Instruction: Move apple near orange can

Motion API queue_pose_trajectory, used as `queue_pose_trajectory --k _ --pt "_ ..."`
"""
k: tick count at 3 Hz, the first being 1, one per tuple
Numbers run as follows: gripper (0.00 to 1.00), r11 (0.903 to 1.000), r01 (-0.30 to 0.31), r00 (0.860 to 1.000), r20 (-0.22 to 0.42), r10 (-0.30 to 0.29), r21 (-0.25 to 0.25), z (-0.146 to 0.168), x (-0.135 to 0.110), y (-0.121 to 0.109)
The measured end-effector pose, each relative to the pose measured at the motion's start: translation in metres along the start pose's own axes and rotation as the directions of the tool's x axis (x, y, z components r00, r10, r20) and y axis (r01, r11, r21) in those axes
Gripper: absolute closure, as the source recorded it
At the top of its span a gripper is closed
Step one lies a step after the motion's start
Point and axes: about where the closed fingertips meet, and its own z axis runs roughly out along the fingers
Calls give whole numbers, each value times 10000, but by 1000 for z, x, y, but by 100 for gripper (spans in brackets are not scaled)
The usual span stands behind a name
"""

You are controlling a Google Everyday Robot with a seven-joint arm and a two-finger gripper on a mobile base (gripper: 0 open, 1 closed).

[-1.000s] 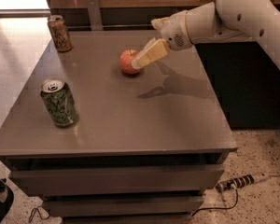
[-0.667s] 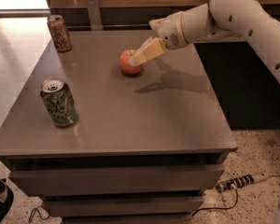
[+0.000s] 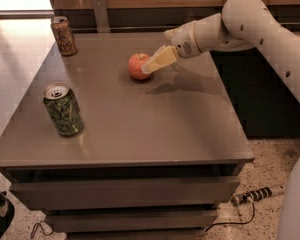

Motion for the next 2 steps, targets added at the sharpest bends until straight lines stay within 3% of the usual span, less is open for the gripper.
queue_pose_trajectory --k 1,2 --pt "0 9996 -252 9981 -563 245 -119 18 14 7" --pt "0 9996 -244 9979 -597 235 -140 19 14 8"
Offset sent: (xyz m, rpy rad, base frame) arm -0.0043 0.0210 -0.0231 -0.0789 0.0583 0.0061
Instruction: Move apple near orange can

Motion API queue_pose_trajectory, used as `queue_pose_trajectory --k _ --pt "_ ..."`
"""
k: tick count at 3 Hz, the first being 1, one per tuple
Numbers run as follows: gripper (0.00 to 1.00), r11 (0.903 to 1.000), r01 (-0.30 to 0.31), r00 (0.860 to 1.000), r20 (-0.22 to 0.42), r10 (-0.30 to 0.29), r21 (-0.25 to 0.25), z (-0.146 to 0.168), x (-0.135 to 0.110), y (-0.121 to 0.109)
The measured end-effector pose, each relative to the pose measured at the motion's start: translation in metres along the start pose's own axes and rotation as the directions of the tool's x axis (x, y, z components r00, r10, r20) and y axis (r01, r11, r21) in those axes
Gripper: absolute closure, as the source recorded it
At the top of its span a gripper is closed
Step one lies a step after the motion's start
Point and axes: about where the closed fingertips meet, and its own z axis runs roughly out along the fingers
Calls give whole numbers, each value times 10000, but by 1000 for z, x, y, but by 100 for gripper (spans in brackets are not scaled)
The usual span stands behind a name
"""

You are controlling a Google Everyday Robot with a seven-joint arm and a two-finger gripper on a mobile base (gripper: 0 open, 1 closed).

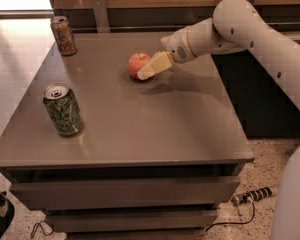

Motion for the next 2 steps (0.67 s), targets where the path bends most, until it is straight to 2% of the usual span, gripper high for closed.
queue_pose_trajectory --k 1,2 --pt "0 10000 0 9999 -146 -1 -70 5 -2 3" --pt "0 9995 -51 9999 -116 47 -304 24 -4 3"
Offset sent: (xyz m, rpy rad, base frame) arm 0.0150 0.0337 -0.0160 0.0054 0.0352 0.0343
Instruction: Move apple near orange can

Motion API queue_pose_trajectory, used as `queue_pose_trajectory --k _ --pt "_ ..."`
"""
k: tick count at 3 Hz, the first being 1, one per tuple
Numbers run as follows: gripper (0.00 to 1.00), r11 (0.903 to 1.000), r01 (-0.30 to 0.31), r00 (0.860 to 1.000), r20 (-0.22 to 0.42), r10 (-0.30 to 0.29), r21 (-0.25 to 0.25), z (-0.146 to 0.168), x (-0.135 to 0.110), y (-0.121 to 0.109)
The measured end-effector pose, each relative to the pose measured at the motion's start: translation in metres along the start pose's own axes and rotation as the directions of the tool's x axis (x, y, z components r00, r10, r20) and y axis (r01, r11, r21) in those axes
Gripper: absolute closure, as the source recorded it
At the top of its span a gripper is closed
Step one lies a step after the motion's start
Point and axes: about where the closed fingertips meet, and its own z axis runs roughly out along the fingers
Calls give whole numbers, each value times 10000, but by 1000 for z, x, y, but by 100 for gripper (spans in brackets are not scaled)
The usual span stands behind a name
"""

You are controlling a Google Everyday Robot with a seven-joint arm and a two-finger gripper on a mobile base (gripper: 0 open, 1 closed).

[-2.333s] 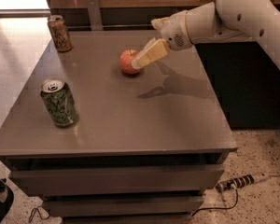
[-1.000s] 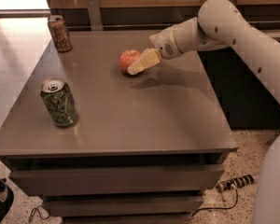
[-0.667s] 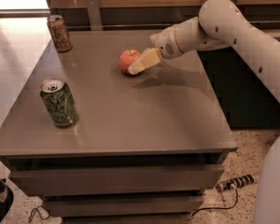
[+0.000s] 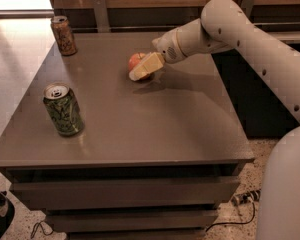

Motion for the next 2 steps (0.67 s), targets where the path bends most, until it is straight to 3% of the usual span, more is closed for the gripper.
queue_pose_trajectory --k 1,2 --pt "13 9996 -33 9992 392 44 -283 16 0 0" --pt "33 9994 -31 9993 379 44 -342 20 0 2"
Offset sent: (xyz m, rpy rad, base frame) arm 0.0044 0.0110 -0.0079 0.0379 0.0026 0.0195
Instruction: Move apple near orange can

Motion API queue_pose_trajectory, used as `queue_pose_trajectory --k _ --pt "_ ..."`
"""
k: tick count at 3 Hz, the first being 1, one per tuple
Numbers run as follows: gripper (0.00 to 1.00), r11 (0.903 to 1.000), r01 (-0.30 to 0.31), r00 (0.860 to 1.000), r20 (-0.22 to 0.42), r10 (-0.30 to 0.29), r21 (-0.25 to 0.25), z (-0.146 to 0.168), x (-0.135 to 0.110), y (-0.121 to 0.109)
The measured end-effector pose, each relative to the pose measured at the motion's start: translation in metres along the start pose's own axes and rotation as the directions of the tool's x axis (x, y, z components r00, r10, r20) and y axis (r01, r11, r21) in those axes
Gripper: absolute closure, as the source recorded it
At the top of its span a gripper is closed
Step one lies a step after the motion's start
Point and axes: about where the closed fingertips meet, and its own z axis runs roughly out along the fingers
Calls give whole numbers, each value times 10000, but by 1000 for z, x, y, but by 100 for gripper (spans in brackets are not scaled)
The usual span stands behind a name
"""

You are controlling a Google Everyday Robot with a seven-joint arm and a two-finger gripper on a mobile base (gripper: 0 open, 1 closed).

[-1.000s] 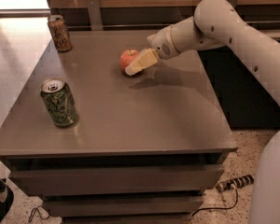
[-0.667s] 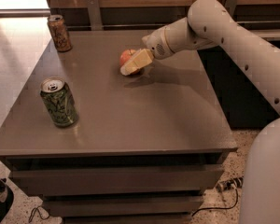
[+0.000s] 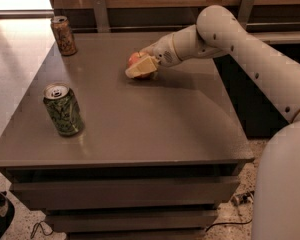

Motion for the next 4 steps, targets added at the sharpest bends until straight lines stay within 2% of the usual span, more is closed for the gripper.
queue_pose_trajectory --k 2,3,4 --pt "79 9999 -2 10000 -10 2 -103 6 0 3" --pt "99 9999 -2 10000 -16 2 -151 9 0 4" --pt "100 9999 -2 10000 -18 2 -165 10 0 4"
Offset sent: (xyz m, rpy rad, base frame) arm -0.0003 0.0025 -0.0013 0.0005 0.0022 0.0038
